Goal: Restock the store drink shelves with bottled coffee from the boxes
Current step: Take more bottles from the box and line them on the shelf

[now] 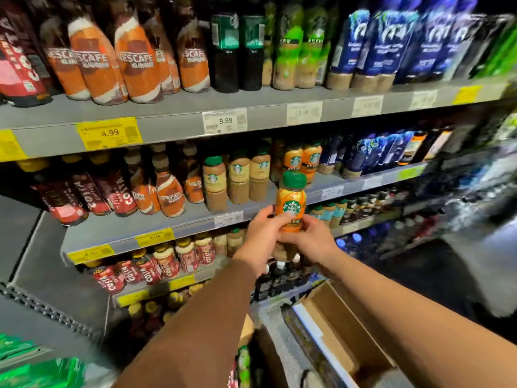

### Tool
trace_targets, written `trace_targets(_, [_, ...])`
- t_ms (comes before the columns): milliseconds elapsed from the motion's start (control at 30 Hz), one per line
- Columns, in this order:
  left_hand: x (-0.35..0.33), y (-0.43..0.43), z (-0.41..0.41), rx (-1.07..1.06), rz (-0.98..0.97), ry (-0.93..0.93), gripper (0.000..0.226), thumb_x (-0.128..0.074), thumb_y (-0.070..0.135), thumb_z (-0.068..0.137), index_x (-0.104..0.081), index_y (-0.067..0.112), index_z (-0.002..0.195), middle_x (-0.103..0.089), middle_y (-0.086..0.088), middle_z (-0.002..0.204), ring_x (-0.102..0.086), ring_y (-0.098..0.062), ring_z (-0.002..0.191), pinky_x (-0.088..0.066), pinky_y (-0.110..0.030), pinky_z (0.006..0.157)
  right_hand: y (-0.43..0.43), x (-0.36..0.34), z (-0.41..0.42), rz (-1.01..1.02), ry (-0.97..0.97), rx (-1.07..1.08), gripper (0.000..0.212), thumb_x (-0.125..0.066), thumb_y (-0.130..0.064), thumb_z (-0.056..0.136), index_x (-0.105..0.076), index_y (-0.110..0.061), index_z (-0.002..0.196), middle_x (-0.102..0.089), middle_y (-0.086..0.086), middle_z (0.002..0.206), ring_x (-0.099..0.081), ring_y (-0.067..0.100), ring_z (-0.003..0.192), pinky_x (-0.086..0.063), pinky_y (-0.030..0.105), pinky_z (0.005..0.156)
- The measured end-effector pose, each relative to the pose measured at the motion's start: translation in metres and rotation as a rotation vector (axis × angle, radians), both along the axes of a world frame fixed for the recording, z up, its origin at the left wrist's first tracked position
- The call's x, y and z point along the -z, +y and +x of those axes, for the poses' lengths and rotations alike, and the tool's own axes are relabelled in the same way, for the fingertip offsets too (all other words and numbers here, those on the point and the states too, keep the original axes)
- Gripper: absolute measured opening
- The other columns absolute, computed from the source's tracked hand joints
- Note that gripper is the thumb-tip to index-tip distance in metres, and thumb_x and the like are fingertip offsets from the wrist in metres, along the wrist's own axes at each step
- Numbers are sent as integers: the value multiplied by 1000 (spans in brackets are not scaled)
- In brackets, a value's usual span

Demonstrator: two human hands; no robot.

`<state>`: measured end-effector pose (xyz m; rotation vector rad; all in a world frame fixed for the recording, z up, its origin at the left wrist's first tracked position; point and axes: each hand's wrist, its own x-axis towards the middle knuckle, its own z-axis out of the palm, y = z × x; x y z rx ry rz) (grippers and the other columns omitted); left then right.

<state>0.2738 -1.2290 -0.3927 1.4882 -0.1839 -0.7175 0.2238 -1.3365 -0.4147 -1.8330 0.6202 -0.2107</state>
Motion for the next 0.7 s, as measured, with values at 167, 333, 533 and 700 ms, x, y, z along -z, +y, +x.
trace_targets(167, [0, -50, -11, 39, -20, 105, 22, -40, 42, 99, -57, 29, 104, -60, 15, 84, -57, 5, 70, -44, -12, 47, -51, 10, -11, 78, 24, 94, 36, -83, -11, 67, -71, -14, 100, -74, 5, 97, -69, 24, 93, -53, 44, 92])
trace_targets(333, [2, -107, -4, -61, 41, 147, 43, -32, 55, 97, -58, 26, 116, -60, 3, 111, -57, -6, 82, -44, -20, 60, -108, 13, -1, 38, 44, 80, 32, -83, -12, 67, -69, -16, 96, -73, 4, 96, -68, 23, 91, -53, 38, 89])
trace_targets(533, [6, -160, 18, -71, 86, 180, 62, -18, 59, 97, -44, 22, 140, -41, -6, 147, -37, -25, 134, -30, -43, 104, -175, 21, 36, 35, 27, 61, 41, -82, -12, 65, -71, -12, 104, -73, 7, 99, -68, 25, 94, -52, 44, 92])
trace_targets(700, [15, -197, 42, -157, 74, 203, 67, -16, 60, 97, -44, 18, 141, -38, -6, 150, -34, -26, 138, -25, -48, 111, -213, 25, 73, 83, 3, -1, 34, -77, -4, 71, -68, -14, 102, -71, 6, 94, -65, 21, 84, -53, 30, 73])
